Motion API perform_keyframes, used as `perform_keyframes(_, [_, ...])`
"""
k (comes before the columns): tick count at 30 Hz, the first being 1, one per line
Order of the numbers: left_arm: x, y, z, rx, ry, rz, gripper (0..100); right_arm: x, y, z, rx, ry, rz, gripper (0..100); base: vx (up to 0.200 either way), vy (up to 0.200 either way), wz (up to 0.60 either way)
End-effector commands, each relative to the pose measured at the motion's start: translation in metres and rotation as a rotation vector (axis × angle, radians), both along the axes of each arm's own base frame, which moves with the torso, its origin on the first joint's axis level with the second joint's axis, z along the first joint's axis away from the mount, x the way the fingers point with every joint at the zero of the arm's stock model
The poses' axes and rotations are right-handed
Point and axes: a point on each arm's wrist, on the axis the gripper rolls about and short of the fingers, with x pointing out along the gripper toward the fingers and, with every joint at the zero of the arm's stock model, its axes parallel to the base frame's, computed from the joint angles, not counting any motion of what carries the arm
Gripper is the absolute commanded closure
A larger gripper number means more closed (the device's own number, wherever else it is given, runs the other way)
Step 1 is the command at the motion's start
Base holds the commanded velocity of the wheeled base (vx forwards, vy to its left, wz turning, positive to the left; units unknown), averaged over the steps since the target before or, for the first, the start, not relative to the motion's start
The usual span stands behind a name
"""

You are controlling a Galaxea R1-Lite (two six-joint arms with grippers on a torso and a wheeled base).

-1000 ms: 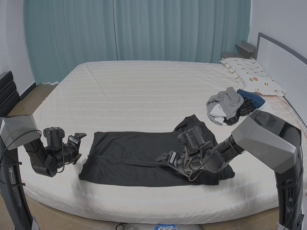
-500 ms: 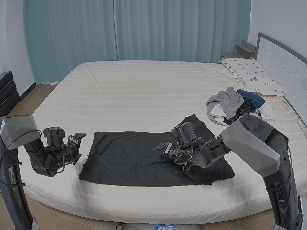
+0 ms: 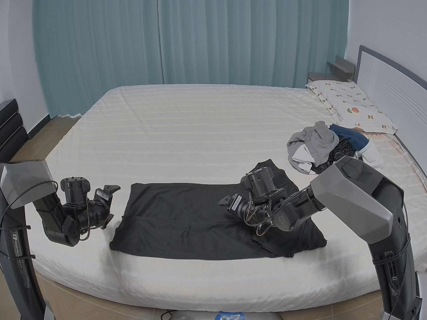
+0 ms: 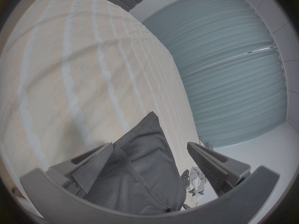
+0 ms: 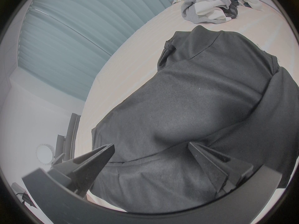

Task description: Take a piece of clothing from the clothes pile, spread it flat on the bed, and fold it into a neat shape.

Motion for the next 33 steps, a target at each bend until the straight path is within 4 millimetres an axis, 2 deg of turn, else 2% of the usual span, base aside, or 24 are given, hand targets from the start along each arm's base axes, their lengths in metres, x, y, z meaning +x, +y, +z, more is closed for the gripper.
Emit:
perform_keyframes(1, [0.000,0.000,-0.001,0.000,0.002,0.001,0,-0.016,-0.008,0.023,0.010,0.002,0.020,0,0.000,0.000,0.00])
perform_keyframes(8, [0.000,0.000,-0.001,0.000,0.002,0.001,0,-0.029,-0.028,0.047,0.037,0.013,0.031,0,0.000,0.000,0.00])
perform_keyframes(11, [0.000,0.000,-0.001,0.000,0.002,0.001,0,-0.040,-0.052,0.064,0.055,0.027,0.030,0,0.000,0.000,0.00])
perform_keyframes(13, [0.000,0.000,-0.001,0.000,0.002,0.001,0,-0.042,-0.058,0.067,0.055,0.030,0.025,0,0.000,0.000,0.00])
perform_keyframes(14, [0.000,0.000,-0.001,0.000,0.002,0.001,0,-0.049,-0.073,0.068,0.044,0.047,0.016,0,0.000,0.000,0.00])
perform_keyframes(15, [0.000,0.000,-0.001,0.000,0.002,0.001,0,-0.049,-0.073,0.068,0.044,0.047,0.016,0,0.000,0.000,0.00])
perform_keyframes(16, [0.000,0.000,-0.001,0.000,0.002,0.001,0,-0.055,-0.090,0.064,0.028,0.076,-0.001,0,0.000,0.000,0.00])
perform_keyframes(17, [0.000,0.000,-0.001,0.000,0.002,0.001,0,-0.059,-0.099,0.062,0.029,0.087,-0.013,0,0.000,0.000,0.00])
perform_keyframes(23, [0.000,0.000,-0.001,0.001,0.002,-0.001,0,-0.080,-0.139,0.033,0.032,0.095,-0.071,0,0.000,0.000,0.00])
perform_keyframes(24, [0.000,0.000,-0.001,0.001,0.002,-0.001,0,-0.080,-0.139,0.033,0.032,0.095,-0.071,0,0.000,0.000,0.00])
perform_keyframes(26, [0.000,0.000,-0.001,0.001,0.002,-0.001,0,-0.089,-0.148,0.016,0.026,0.071,-0.067,0,0.000,0.000,0.00])
perform_keyframes(29, [0.000,0.000,-0.001,0.001,0.002,-0.001,0,-0.093,-0.152,0.002,0.045,0.054,-0.055,0,0.000,0.000,0.00])
perform_keyframes(33, [0.000,0.000,-0.001,0.001,0.002,-0.001,0,-0.097,-0.154,-0.005,0.018,0.038,-0.027,0,0.000,0.000,0.00])
